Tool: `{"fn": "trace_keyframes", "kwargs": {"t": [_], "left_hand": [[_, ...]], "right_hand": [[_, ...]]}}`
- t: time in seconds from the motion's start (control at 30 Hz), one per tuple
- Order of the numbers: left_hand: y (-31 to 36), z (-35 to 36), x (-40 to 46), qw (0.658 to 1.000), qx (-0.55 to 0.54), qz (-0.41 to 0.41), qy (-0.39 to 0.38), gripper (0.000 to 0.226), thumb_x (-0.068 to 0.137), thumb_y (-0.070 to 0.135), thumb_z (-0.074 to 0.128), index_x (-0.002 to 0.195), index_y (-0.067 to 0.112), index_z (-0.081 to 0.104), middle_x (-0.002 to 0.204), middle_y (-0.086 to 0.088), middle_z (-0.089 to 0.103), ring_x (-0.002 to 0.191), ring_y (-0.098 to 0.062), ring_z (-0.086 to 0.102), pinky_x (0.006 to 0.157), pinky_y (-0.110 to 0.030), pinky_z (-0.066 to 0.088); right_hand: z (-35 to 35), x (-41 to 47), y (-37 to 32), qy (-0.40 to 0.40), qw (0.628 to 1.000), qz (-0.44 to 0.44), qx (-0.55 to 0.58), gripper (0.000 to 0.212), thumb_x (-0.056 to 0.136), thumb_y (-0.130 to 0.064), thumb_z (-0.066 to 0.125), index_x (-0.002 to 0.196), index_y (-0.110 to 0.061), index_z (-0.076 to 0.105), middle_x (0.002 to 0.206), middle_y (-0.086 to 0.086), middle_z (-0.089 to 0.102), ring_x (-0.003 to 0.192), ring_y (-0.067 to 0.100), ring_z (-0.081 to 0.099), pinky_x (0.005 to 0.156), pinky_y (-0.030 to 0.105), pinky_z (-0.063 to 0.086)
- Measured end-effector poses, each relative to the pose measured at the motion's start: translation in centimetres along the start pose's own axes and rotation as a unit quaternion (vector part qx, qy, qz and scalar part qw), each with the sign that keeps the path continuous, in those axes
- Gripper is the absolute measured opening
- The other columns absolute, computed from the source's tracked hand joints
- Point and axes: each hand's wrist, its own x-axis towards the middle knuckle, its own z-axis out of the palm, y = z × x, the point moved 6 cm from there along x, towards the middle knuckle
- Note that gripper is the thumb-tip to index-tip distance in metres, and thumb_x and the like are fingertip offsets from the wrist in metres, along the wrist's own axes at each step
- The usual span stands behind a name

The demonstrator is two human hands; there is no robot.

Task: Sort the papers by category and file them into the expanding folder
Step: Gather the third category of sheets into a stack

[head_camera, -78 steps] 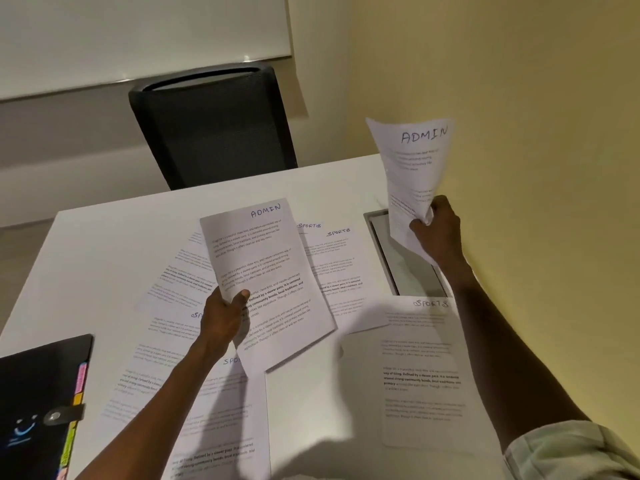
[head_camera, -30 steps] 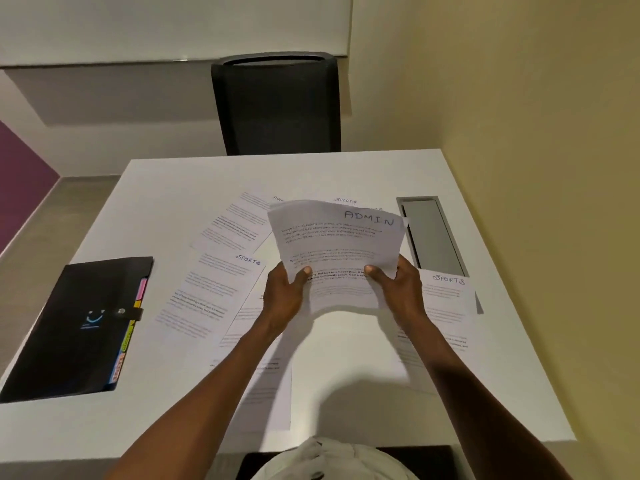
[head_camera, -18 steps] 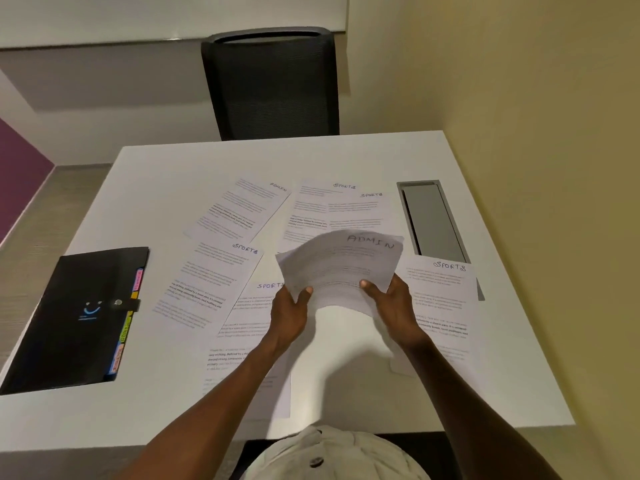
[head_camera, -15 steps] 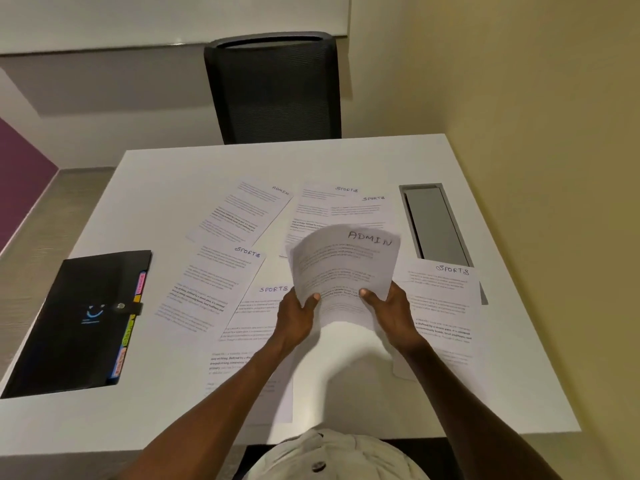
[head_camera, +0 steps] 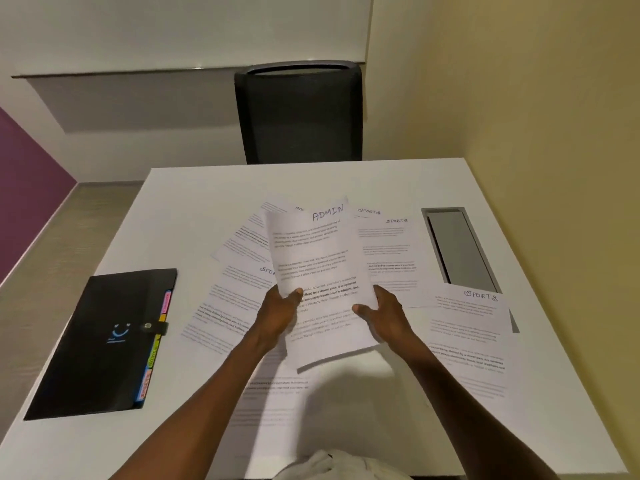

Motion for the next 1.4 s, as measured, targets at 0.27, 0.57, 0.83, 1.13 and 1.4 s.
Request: {"fn": "trace_keyframes", "kwargs": {"t": [0.27, 0.57, 0.83, 1.13, 1.4], "left_hand": [[-2.1, -11.7, 4.5, 0.991, -0.113, -0.031, 0.059, 0.027, 0.098, 0.016, 0.058, 0.126, 0.015, 0.059, 0.102, -0.006, 0.070, 0.093, -0.027, 0.062, 0.080, -0.033, 0.050], [-4.7, -26.4, 10.4, 0.976, -0.069, -0.097, 0.180, 0.037, 0.095, 0.025, 0.063, 0.130, 0.014, 0.057, 0.117, -0.008, 0.068, 0.099, -0.032, 0.066, 0.089, -0.048, 0.054], [-4.6, -29.4, 14.5, 0.985, -0.044, -0.085, 0.144, 0.021, 0.098, 0.019, 0.059, 0.116, 0.009, 0.061, 0.107, -0.011, 0.068, 0.092, -0.028, 0.066, 0.075, -0.040, 0.056], [-5.1, -30.6, 18.5, 0.990, -0.008, -0.087, 0.112, 0.026, 0.098, 0.024, 0.058, 0.123, 0.020, 0.056, 0.107, -0.003, 0.066, 0.093, -0.026, 0.066, 0.077, -0.047, 0.059], [-5.3, -31.1, 21.2, 0.992, -0.012, -0.077, 0.097, 0.016, 0.099, 0.026, 0.056, 0.114, 0.030, 0.055, 0.106, 0.003, 0.065, 0.097, -0.023, 0.065, 0.082, -0.047, 0.058]], "right_hand": [[9.7, 4.7, -4.2, -0.023, 0.994, 0.011, -0.102, 0.007, 0.093, -0.024, 0.057, 0.092, -0.018, 0.060, 0.089, -0.008, 0.062, 0.081, 0.013, 0.058, 0.067, 0.022, 0.039], [22.1, 10.3, -2.7, -0.188, 0.820, -0.150, -0.519, 0.044, 0.100, -0.034, 0.041, 0.138, -0.011, 0.042, 0.155, 0.004, 0.030, 0.139, 0.029, 0.032, 0.101, 0.047, 0.042], [21.0, 16.0, -2.7, -0.121, 0.872, -0.085, -0.467, 0.050, 0.085, -0.042, 0.030, 0.073, -0.010, 0.066, 0.081, 0.009, 0.070, 0.086, 0.030, 0.066, 0.070, 0.033, 0.051], [21.7, 24.2, -4.4, 0.121, 0.933, 0.196, -0.278, 0.060, 0.087, -0.056, 0.057, 0.105, 0.000, 0.064, 0.107, 0.016, 0.060, 0.109, 0.031, 0.051, 0.083, 0.037, 0.044], [24.2, 26.9, -4.8, 0.197, 0.875, 0.352, -0.268, 0.081, 0.067, -0.048, 0.082, 0.126, -0.004, 0.046, 0.126, 0.013, 0.045, 0.115, 0.027, 0.045, 0.086, 0.036, 0.049]]}}
